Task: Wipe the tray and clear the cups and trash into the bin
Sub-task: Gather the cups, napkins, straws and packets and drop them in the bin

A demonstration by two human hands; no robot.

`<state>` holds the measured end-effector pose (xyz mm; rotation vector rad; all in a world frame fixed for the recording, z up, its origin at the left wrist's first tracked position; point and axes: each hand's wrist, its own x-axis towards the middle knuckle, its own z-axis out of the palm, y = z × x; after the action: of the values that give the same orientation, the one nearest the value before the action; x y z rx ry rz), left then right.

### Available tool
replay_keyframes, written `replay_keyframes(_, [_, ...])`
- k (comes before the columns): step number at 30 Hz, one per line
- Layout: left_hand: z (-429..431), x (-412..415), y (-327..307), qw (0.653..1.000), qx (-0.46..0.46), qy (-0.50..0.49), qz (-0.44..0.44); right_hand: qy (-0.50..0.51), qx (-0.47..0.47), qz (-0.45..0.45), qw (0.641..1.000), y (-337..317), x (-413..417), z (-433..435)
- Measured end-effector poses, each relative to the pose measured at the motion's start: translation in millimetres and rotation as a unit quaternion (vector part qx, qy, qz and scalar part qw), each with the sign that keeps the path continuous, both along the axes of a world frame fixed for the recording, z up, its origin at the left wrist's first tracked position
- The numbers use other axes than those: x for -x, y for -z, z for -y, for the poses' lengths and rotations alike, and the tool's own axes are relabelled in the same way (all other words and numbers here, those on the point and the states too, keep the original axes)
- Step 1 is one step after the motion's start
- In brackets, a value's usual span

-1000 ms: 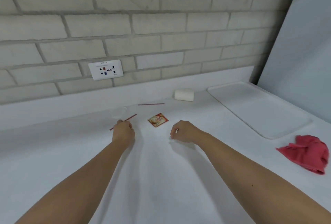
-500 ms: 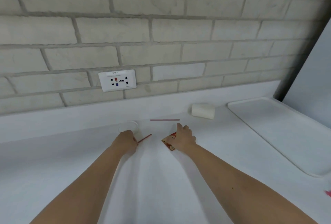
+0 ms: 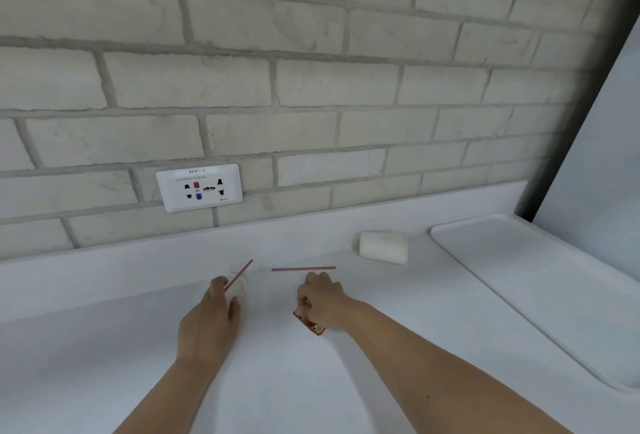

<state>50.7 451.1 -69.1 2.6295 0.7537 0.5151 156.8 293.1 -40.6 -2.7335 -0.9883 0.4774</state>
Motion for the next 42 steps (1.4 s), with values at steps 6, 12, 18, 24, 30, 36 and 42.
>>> replay_keyframes(6, [-7.6,-5.3,0.0,0.999,-0.032,-0.009,-0.039,0.051,-0.094,-0.058,0.993,-1.9,-12.9,-3.8])
replay_keyframes(12, [-9.0,-4.7,3.2,0.998,-0.053,0.001,-0.032,0.069,-0.009,0.008,0.998,-3.0,-36.4,-20.0])
replay_keyframes(18, [-7.9,-5.9,2.6,0.996,-0.034,-0.076,0.018,0.078,0.046,0.046,0.995,-8.4,-43.4,-30.7])
replay_keyframes(24, [-16.9,-14.4,2.8,0.985,0.052,-0.162,-0.023,0.051,0.104,-0.013,0.993,-17.6,-40.2,-23.2])
replay_keyframes(30, [-25.4,-20.2,-8.3,0.978,0.115,-0.159,-0.076,0.037,0.112,-0.042,0.992,-21.7,-29.4,-13.8])
replay_keyframes(36, [-38.3,-21.2,-16.5,0.964,0.211,-0.154,-0.055,0.055,0.096,-0.014,0.994,-15.8,-7.4,-14.8])
replay_keyframes(42, [-24.6,-8.6,-14.8,0.969,0.202,-0.136,0.026,0.074,0.052,0.009,0.996,-5.1,14.6,-3.3])
